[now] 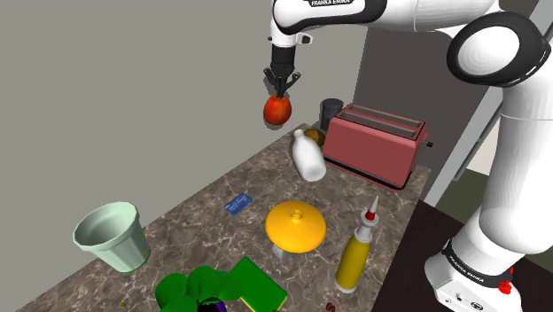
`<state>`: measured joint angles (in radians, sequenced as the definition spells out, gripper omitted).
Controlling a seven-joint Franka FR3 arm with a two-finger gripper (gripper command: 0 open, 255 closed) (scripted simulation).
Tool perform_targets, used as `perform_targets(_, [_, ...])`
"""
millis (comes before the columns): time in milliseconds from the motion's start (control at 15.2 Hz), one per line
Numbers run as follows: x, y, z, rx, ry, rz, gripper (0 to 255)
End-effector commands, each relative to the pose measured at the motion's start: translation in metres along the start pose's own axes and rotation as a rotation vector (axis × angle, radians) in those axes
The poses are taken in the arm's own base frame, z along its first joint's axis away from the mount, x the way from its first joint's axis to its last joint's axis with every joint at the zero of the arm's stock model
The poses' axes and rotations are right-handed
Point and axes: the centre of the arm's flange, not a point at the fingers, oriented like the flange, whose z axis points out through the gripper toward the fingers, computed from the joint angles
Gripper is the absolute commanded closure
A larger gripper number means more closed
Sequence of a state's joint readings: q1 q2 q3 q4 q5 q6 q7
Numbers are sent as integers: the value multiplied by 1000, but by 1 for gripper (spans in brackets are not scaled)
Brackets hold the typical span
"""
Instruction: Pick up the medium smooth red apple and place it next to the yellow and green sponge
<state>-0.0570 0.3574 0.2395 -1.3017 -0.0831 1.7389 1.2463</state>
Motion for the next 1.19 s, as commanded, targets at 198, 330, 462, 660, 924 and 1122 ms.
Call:
perform_targets(198, [-12, -2, -17, 0, 0, 0, 255])
perform_targets(330, [-38, -4, -18, 0, 0, 0, 255])
perform_targets(462, [-65, -6, -19, 0, 0, 0, 255])
perform_targets(660, [-104, -9, -20, 0, 0, 0, 255])
perform_targets(924, [-157, -13, -21, 0, 0, 0, 255])
perform_targets(1122, [-196, -16, -22, 0, 0, 0, 255])
